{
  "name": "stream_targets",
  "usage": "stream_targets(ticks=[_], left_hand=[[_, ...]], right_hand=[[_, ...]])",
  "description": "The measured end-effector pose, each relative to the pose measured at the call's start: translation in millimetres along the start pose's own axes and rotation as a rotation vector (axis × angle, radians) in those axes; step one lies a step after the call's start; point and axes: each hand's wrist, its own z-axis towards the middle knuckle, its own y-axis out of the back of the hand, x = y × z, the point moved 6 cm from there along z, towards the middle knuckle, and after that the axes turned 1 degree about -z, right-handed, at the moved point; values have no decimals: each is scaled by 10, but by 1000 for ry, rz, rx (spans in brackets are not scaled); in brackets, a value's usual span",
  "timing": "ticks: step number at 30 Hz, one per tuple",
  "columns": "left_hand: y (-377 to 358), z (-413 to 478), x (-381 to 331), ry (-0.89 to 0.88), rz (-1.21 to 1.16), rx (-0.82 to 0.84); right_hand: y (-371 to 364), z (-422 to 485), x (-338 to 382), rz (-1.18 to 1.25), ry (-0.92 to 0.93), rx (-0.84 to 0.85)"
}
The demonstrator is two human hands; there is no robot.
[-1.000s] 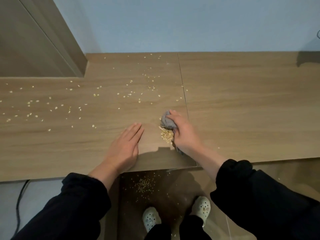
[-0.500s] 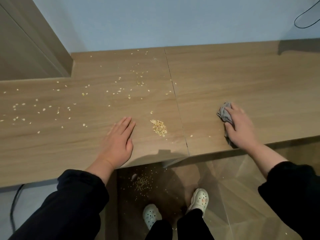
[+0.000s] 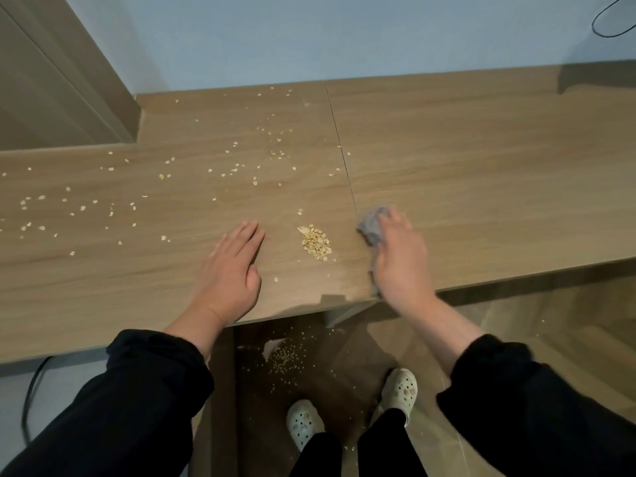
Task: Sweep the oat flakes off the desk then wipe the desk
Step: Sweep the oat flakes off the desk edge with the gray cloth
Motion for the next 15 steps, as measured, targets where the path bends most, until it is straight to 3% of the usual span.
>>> stream_targets(ticks=[5,7,10,13,15], left_hand=[[17,-6,26,57,-7,-25],[38,-10,23,70,-3,-44],[80,-15,22,112,59,-69],[73,-5,40,163,174,-31],[49,8,54,173,222,7]], right_hand=[[164,93,-370,-86,-134,-124],[-25,69,-62,-175,-102,-132],[-314,-18,366,-206,49,-14],[-185,34,270,-185,152,29],[-4,199,-50,-186,85,-49]])
